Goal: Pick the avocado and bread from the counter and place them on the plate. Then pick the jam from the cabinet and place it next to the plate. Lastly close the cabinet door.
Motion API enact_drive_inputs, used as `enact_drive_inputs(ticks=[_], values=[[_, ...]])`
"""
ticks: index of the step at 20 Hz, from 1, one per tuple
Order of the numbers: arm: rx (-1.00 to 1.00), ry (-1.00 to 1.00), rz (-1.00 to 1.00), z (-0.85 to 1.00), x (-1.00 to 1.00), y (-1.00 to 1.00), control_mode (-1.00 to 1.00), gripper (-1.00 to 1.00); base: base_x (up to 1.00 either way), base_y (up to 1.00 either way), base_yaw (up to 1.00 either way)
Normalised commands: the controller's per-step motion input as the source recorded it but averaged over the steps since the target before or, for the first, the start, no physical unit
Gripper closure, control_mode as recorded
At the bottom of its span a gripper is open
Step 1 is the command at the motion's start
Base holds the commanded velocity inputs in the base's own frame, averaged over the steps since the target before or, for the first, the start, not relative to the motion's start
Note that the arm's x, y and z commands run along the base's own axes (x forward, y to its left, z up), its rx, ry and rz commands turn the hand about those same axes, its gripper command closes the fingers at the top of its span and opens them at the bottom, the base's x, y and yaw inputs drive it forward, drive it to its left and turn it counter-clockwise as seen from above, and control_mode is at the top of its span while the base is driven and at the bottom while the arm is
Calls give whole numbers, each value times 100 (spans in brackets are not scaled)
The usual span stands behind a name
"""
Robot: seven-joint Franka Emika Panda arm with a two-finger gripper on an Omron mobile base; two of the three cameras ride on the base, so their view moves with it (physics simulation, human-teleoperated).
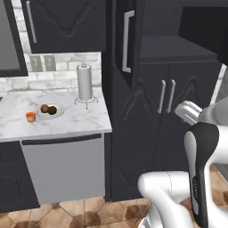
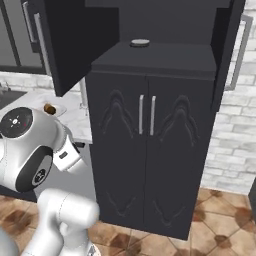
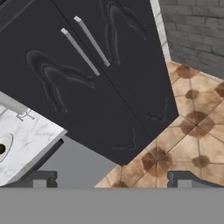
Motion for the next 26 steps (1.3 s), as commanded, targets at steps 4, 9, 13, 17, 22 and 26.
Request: enact_drive_inputs(ticks=[4,9,13,17,22,26], values=[[0,0,0,0,0,0,100,-100,0,-37,0],[0,0,0,0,0,0,100,-100,13,-25,0],[0,0,0,0,0,0,100,-100,27,-21,0],[0,0,0,0,0,0,100,-100,39,-22,0],[0,0,0,0,0,0,100,-100,36,-25,0],[0,0,0,0,0,0,100,-100,32,-30,0]])
